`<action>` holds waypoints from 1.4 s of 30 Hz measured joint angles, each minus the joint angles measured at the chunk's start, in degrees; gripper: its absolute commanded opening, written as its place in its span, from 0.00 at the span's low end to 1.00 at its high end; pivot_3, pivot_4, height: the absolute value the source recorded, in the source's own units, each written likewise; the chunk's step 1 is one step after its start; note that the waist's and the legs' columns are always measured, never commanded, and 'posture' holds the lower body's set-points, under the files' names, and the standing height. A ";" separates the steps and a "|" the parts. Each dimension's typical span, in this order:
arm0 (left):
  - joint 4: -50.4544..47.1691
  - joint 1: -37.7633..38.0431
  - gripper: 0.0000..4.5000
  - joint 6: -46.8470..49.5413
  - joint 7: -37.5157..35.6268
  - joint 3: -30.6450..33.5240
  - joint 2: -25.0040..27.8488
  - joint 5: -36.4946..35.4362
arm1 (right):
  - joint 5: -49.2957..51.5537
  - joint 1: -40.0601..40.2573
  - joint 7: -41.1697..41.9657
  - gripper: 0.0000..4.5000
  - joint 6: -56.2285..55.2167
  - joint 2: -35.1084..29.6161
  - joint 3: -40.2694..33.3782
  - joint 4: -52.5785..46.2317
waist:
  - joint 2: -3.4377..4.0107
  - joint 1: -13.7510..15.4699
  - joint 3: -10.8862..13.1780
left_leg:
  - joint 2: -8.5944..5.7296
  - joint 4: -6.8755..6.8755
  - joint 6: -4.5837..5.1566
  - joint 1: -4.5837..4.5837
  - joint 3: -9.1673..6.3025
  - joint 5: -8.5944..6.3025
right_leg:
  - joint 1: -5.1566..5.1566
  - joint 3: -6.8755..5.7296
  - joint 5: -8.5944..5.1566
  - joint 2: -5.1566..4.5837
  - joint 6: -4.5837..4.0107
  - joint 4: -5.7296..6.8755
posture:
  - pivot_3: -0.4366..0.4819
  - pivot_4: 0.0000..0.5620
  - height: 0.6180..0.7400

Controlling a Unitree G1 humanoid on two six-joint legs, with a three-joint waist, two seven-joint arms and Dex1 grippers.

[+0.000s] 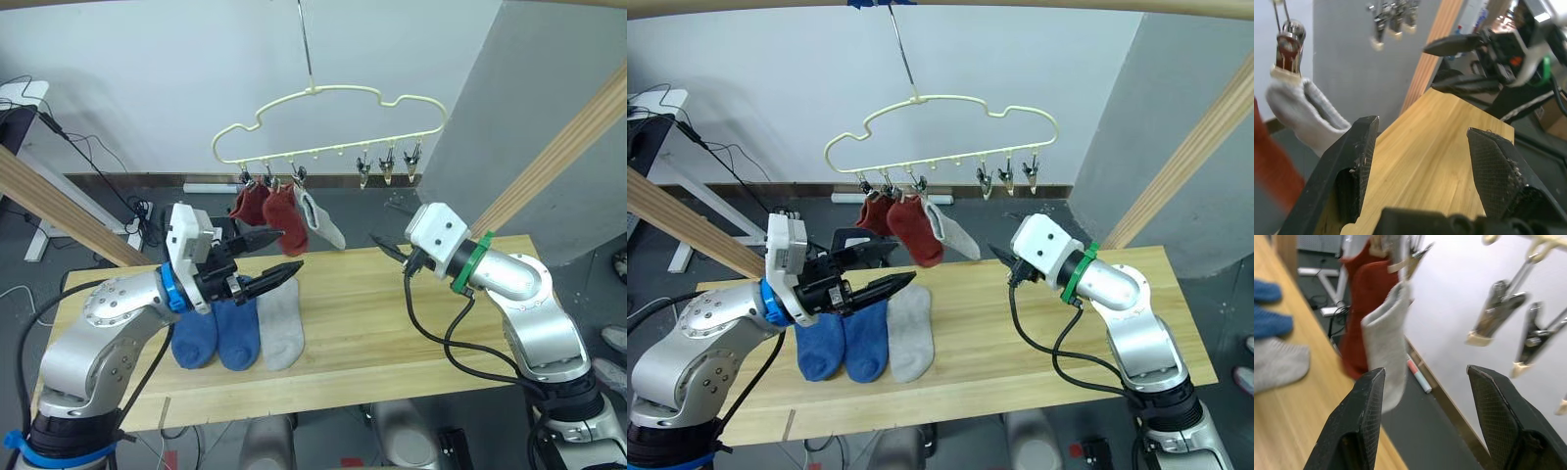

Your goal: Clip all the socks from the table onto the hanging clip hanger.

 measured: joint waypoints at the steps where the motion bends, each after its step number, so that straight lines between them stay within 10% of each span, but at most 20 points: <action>1: 0.01 0.02 0.71 -0.48 -0.62 0.00 0.24 0.15 | 0.44 -0.03 -0.19 0.61 0.97 0.05 0.01 -0.37 | 0.00 0.02 0.00 | -0.01 -0.01 0.00 -0.01 0.01 0.00 | 0.00 0.01 0.09 -0.03 -0.15 -0.02 | 0.18 0.56 1.00; 42: 2.38 -3.97 0.71 -5.66 -1.40 -2.52 -1.59 6.11 | 4.84 -14.82 -18.61 0.43 22.54 15.97 2.33 5.37 | 0.02 -0.19 -0.02 | -0.02 -0.04 0.00 -0.07 0.02 0.00 | -0.12 -0.03 0.15 -0.03 -0.24 0.09 | 0.21 0.51 1.00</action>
